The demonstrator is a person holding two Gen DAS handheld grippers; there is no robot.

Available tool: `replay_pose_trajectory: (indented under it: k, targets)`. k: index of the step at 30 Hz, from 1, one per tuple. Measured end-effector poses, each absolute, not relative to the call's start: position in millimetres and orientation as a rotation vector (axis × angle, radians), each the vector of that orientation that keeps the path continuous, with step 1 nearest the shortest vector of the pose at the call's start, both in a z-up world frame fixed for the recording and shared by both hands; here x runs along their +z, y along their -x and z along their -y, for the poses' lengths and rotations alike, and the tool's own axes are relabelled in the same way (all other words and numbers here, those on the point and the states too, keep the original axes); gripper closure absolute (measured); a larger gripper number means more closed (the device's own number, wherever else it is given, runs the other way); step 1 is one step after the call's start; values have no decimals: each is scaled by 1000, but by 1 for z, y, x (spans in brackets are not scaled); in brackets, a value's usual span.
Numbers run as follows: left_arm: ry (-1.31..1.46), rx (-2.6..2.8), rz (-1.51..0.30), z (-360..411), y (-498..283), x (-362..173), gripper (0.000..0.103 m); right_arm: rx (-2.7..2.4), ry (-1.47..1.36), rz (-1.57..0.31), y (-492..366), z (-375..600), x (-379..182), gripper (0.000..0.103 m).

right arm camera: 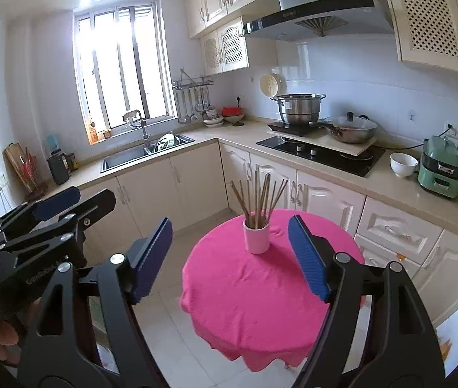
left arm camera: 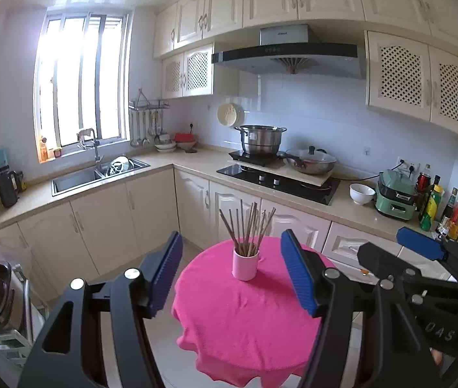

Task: Organize utensils

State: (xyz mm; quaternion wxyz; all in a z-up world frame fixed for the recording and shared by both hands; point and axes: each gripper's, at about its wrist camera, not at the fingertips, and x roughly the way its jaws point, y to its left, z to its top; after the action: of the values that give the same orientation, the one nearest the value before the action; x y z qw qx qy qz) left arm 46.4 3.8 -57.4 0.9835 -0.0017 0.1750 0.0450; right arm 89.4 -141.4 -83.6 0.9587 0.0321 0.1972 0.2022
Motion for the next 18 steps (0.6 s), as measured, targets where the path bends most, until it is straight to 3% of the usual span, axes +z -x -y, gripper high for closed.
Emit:
replay_pose_trajectory:
  k: [18]
  targets:
    - [-1,53,-272,-7,7,-30,40,403,-49,-358,-33,130,-64,27]
